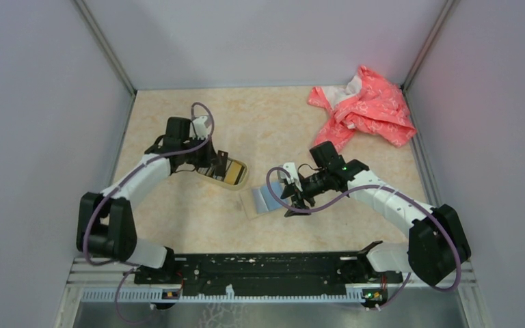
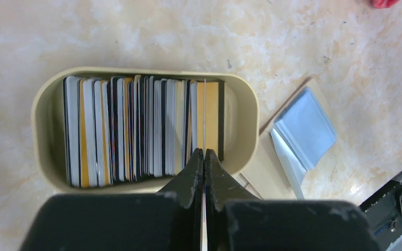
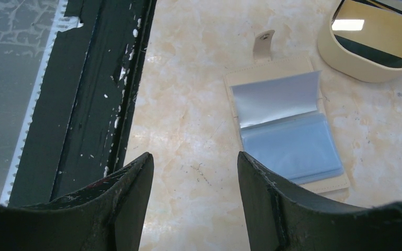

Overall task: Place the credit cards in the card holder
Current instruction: Pick up the credit card from the storage box.

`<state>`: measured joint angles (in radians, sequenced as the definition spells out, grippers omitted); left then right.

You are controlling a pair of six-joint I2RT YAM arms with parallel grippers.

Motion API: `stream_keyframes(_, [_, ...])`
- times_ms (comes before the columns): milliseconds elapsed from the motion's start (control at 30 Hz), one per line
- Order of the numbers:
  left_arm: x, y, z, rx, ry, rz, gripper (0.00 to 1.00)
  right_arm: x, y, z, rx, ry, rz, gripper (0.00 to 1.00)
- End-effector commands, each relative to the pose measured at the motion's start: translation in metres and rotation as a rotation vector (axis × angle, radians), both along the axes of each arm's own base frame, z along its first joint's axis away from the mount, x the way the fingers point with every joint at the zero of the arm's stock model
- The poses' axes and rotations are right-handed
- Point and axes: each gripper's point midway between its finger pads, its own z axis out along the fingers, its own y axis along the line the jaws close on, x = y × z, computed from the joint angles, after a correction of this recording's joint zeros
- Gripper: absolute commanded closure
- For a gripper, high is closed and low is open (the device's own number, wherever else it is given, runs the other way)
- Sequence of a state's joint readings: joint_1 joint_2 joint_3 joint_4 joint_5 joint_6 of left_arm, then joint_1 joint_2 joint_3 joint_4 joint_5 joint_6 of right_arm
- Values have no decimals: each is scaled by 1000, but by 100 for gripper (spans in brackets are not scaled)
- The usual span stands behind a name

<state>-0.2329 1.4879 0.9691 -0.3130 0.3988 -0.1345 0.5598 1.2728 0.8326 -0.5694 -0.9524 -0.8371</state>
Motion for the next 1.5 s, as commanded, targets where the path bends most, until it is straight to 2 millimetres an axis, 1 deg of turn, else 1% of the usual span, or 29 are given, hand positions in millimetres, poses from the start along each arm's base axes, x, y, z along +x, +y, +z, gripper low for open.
stream_keyframes(0, [-7, 5, 52, -54, -193, 27, 100, 4, 9, 27, 85, -66, 39, 40])
stream_keyframes(33, [-12, 1, 63, -95, -248, 12, 100, 3, 9, 28, 90, -68, 43, 40])
stream_keyframes(100, [-31, -9, 81, -192, -342, -35, 100, 2, 9, 32, 104, -73, 49, 40])
stream_keyframes(133, [-44, -16, 83, -260, -375, -73, 100, 1, 10, 34, 112, -73, 52, 40])
stream_keyframes(233, [-88, -39, 102, -501, -455, -197, 100, -3, 12, 44, 149, -62, 60, 40])
stream_keyframes(333, [-125, -50, 109, -703, -450, -238, 100, -7, 13, 54, 194, -43, 62, 40])
stream_keyframes(433, [-151, -56, 114, -843, -483, -218, 100, -11, 18, 63, 246, 0, 57, 40])
stream_keyframes(500, [-164, -63, 121, -903, -524, -221, 100, -14, 22, 68, 283, 56, 48, 39])
stream_keyframes(633, [-179, -76, 132, -959, -579, -205, 100, -19, 29, 79, 352, 178, 30, 38])
stream_keyframes(667, [-182, -77, 135, -977, -587, -205, 100, -19, 30, 78, 362, 202, 19, 37])
stream_keyframes(833, [-188, -82, 144, -1036, -591, -222, 100, -18, 34, 82, 398, 291, -33, 38])
stream_keyframes(900, [-187, -90, 144, -1038, -574, -233, 100, -19, 35, 88, 417, 321, -35, 40])
stream_keyframes(1033, [-187, -102, 145, -1034, -577, -245, 100, -25, 38, 91, 428, 348, -26, 41])
stream_keyframes(1267, [-188, -114, 149, -1038, -584, -259, 100, -23, 48, 79, 392, 393, -75, 47])
stream_keyframes(1367, [-188, -118, 148, -1037, -581, -264, 100, -26, 52, 77, 382, 405, -63, 53])
stream_keyframes(1433, [-189, -120, 147, -1036, -584, -269, 100, -29, 54, 76, 375, 415, -55, 63])
stream_keyframes(1467, [-189, -121, 145, -1033, -583, -267, 100, -29, 55, 76, 372, 421, -53, 70])
